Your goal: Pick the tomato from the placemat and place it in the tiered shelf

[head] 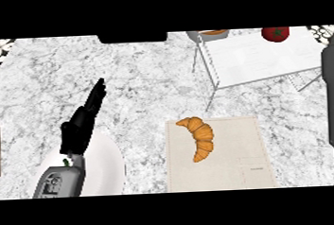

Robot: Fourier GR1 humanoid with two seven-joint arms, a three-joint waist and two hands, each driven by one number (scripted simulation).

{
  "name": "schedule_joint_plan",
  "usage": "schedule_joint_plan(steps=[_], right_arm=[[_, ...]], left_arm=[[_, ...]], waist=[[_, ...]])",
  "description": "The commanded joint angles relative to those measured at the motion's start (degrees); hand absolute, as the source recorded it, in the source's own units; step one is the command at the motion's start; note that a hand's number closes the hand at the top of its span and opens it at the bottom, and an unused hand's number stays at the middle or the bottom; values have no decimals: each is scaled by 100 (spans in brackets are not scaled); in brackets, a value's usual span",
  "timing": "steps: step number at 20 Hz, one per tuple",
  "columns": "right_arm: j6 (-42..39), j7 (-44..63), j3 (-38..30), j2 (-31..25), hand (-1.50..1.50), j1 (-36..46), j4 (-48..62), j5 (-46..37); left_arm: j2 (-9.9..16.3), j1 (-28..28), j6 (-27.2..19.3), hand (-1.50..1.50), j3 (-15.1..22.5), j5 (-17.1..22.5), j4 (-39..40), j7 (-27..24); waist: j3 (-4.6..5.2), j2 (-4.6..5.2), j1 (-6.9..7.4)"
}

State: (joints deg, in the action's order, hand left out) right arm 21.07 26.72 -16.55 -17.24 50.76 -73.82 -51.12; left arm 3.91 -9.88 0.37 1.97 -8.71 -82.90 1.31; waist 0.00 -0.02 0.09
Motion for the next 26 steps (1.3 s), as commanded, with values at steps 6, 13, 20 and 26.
schedule_joint_plan(steps=[6, 13, 20, 26], right_arm=[[-524, 155, -99, -140, -150, 338, -274, 946], [-119, 605, -794, -277, -150, 782, -815, 1554], [-760, 1547, -1738, -1342, -150, 315, -1616, 2130], [-2160, 2319, -2524, -2275, -150, -532, -1793, 2989]], left_arm=[[136, 144, 209, 0, -177, 176, -35, -133], [-58, -66, -4, 0, -23, -34, 37, 36], [-13, -223, -47, 0, -127, -40, 89, 130], [127, 57, 98, 0, -240, 103, -114, 25]], waist=[[2, 2, 25], [2, -4, 3], [-1, -34, -140], [-2, -46, -156]])
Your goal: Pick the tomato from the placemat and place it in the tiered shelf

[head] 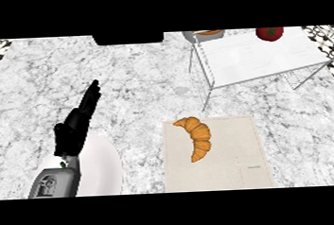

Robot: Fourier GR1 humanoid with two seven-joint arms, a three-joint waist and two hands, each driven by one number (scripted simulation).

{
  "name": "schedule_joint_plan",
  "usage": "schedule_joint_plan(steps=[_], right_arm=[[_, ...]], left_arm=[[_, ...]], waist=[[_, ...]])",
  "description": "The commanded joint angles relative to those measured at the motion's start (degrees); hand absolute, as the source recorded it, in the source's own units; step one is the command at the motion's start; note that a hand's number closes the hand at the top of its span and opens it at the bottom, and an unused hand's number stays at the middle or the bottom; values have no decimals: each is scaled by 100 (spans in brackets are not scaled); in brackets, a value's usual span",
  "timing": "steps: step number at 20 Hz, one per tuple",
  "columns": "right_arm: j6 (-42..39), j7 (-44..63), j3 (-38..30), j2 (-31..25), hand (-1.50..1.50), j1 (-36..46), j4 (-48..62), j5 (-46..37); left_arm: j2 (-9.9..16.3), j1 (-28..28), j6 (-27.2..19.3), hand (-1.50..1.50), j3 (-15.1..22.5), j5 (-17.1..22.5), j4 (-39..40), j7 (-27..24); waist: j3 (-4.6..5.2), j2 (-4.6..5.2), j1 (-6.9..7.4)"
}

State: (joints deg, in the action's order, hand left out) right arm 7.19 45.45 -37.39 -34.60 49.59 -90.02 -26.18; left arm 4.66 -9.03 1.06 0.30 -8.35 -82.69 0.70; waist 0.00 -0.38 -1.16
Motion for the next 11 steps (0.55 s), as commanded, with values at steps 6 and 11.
schedule_joint_plan(steps=[6, 11], right_arm=[[-2019, -171, -1841, -1407, -150, -1709, -68, 1602], [-2811, -639, -2912, -1536, -150, -2557, 238, 2540]], left_arm=[[38, -100, -18, 0, -16, -6, -258, 365], [-82, -26, -87, 0, 36, -84, 33, -53]], waist=[[-10, -8, -85], [-3, 18, -8]])
